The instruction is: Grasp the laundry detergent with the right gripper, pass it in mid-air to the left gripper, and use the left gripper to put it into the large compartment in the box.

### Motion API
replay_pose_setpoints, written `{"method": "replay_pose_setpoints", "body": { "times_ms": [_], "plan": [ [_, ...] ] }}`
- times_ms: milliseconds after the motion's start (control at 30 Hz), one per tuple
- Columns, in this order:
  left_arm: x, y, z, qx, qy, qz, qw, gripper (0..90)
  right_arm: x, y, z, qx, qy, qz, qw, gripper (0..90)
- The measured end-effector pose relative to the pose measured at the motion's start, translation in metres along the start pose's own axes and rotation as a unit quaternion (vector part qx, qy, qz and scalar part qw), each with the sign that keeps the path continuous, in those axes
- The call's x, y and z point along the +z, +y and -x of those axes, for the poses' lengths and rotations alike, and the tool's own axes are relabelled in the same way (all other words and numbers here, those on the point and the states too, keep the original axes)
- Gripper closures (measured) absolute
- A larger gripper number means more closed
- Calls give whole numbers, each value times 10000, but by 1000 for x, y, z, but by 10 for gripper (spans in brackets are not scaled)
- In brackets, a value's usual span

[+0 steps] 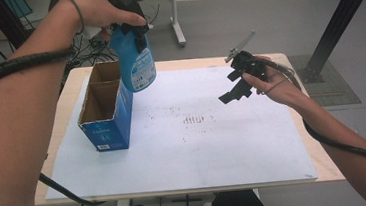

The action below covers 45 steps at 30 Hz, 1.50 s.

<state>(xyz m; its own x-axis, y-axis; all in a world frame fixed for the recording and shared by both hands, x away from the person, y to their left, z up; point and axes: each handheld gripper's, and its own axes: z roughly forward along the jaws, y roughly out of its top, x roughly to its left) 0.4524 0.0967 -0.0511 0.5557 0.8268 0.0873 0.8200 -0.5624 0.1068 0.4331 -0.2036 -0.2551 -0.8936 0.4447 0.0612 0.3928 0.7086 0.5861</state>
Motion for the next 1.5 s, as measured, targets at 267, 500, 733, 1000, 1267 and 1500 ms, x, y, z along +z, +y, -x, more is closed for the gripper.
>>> {"method": "replay_pose_setpoints", "body": {
  "times_ms": [267, 500, 733, 1000, 1267, 1500],
  "plan": [
    [-26, -5, -23, -898, 80, 115, 9959, 366, -15, -13, 3, 56, -131, -230, 9996, 3],
    [-37, -10, -38, -1469, 120, 124, 9890, 366, -27, -21, 7, 139, -244, -296, 9992, 3],
    [-41, -12, -50, -1925, 315, 108, 9807, 366, -32, -24, 8, 165, -320, -337, 9988, 3],
    [-36, -13, -60, -2256, 359, -11, 9736, 367, -31, -26, 10, 174, -256, -499, 9983, 3],
    [-39, -17, -73, -2654, 293, 206, 9635, 366, -31, -27, 11, 188, -318, -516, 9980, 3],
    [-30, -22, -85, -2895, 305, 197, 9565, 367, -32, -28, 12, 134, -342, -558, 9978, 3]
  ]
}}
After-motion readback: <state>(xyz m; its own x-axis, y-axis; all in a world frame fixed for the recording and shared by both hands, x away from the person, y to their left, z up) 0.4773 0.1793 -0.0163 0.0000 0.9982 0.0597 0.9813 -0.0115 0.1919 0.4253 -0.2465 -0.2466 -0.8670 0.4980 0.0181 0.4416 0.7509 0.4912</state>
